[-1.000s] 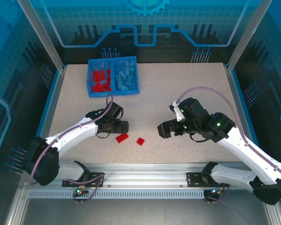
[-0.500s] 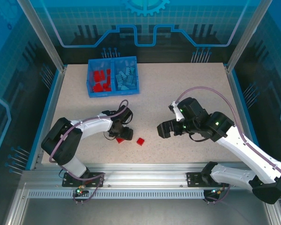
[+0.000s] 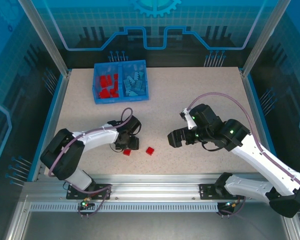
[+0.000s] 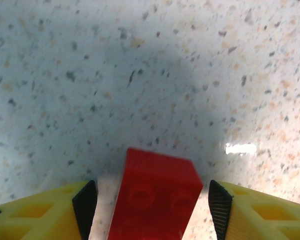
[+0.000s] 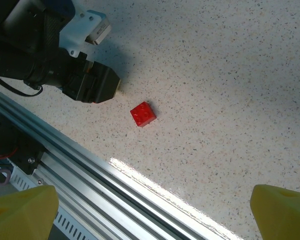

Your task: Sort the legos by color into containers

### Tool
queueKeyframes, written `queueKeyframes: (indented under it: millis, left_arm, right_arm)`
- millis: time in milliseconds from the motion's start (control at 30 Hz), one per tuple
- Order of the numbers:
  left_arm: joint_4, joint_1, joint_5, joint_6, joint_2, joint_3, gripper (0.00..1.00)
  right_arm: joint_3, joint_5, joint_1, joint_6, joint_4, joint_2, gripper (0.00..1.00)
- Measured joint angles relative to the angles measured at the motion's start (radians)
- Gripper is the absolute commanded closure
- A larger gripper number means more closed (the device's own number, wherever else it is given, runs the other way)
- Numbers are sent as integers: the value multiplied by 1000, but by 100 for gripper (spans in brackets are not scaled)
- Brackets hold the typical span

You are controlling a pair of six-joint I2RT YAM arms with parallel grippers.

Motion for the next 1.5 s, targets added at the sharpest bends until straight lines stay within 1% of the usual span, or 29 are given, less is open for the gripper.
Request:
queueKeyframes:
  millis: [67,167,267,300,467,567,667,767,867,1000,1100,1233,1400,1500]
  left_arm:
    - [-4,-9,-4,-18,-27,-18,45]
    - [-8,-21,-10,-30,-40,-32,60]
    - [-14,-23,-18,-43,-33,-29,69]
    - [-16,-23,-19,-45,-33,-27,70]
    - [-26,-24,-26,-45,-33,-19,75]
    - [-56,-24,-40,-44,-37,7,76]
    - [-97,-24,-68,-43,-69,63,76]
    - [-130,-10,-107,-34,-119,156,75]
    - [-132,43,-157,3,-156,270,75]
    - [-112,192,-188,59,-145,409,75]
    - [-88,303,-207,100,-69,525,75]
    - [-67,409,-225,146,135,728,76]
    - [-74,488,-240,198,440,1015,75]
    - [-111,516,-246,225,601,1192,68]
  right_arm:
    - [0,0,0,0,0,0,0]
    - [0,-2,0,0,4,6,0]
    - [0,-8,0,0,9,18,0]
    - [0,-11,0,0,10,21,0]
    - [0,-26,0,4,10,23,0]
    - [0,-29,0,12,10,20,0]
    - [0,-29,0,18,11,11,0]
    - [0,-30,0,23,14,-1,0]
    - [0,-30,0,26,19,-6,0]
    - [0,-30,0,26,21,-8,0]
    - [0,-30,0,26,23,-8,0]
    - [0,-29,0,27,25,-14,0]
    - [1,-28,0,30,24,-42,0]
    - [15,-25,0,30,17,-56,0]
